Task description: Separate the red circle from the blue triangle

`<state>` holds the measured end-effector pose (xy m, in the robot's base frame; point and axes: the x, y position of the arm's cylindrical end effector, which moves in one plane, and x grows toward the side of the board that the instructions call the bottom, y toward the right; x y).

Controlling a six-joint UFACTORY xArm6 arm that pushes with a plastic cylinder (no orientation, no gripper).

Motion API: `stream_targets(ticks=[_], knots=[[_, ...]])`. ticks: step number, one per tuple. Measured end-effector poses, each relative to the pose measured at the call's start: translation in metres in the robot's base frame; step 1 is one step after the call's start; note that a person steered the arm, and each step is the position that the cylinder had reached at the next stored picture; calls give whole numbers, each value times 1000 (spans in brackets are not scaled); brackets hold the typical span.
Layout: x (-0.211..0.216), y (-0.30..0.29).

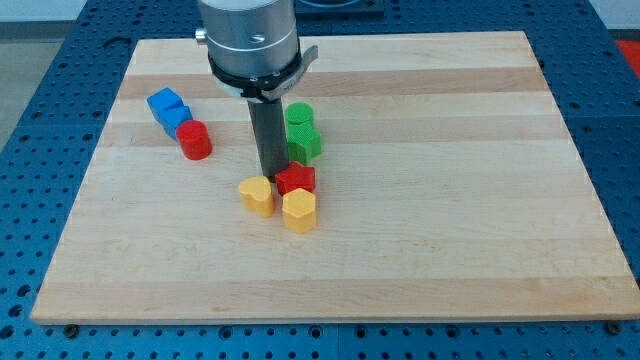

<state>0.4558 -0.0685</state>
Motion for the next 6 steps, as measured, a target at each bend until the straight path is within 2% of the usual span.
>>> stream_targets(ticks=[3,5,6], knots=[[-83,-41],[-82,-112],[-50,-138]])
